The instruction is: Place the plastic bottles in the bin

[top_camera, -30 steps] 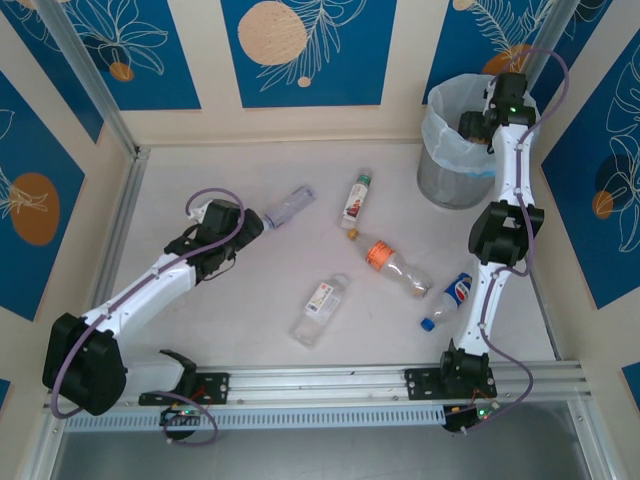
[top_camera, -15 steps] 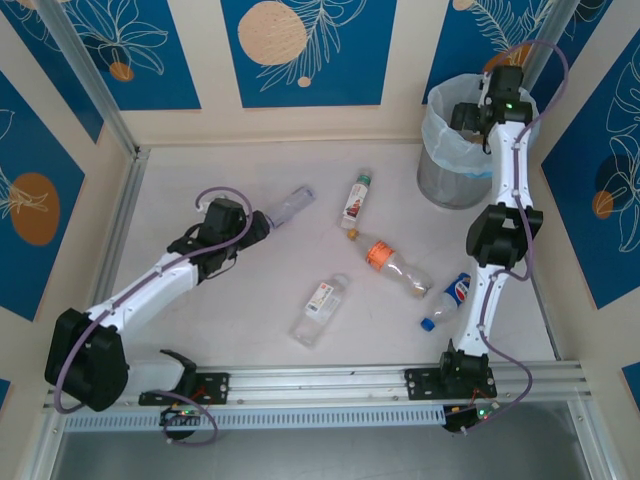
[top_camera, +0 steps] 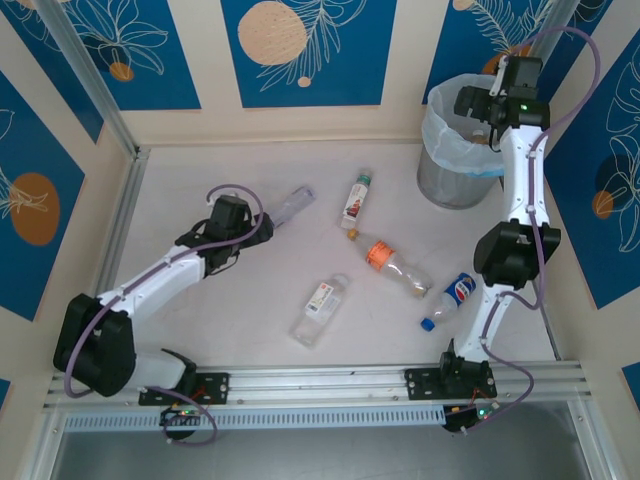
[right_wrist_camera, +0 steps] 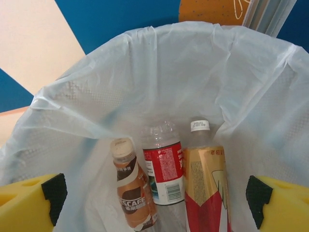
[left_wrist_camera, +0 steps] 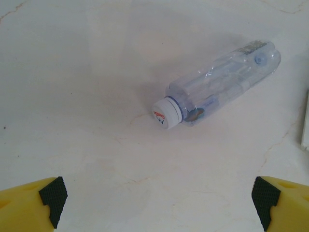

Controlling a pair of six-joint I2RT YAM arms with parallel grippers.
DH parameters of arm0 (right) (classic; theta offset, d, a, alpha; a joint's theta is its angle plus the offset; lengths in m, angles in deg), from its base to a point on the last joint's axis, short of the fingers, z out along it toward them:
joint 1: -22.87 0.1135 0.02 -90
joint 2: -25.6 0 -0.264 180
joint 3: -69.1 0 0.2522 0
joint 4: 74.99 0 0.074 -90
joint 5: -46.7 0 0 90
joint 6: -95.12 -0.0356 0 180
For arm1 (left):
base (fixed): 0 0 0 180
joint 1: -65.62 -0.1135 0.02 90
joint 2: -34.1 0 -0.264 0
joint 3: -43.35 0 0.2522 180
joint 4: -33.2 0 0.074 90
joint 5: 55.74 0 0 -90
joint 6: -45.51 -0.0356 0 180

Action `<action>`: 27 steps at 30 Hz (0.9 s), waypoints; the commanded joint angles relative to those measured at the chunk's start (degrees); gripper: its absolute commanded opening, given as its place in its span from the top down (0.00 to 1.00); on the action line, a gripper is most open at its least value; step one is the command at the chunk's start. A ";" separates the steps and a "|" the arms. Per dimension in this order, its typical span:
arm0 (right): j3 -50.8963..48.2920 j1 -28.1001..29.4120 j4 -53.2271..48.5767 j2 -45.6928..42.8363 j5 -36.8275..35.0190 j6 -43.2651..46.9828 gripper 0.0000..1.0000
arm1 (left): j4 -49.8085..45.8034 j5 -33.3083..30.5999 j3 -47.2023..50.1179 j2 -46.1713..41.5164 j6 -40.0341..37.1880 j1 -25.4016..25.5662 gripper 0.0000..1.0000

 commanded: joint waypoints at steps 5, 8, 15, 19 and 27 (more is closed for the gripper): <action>-12.22 0.68 9.34 -9.69 3.54 -3.09 0.00 | 0.77 5.37 -5.74 6.57 -10.76 -1.08 0.00; -16.73 0.77 11.69 -13.42 5.23 -4.34 0.00 | -1.27 8.28 -9.26 10.73 -15.37 -1.06 0.01; -30.64 0.93 19.03 -24.85 7.88 -5.87 0.01 | -4.79 9.13 -15.81 17.69 -25.09 -1.71 0.01; -36.72 0.86 21.05 -30.50 9.37 -6.18 0.01 | -9.48 10.51 -20.29 21.65 -29.80 -2.66 0.01; -46.79 0.83 22.10 -40.82 15.07 -9.85 0.00 | -15.37 12.85 -27.72 29.13 -35.94 -4.22 0.01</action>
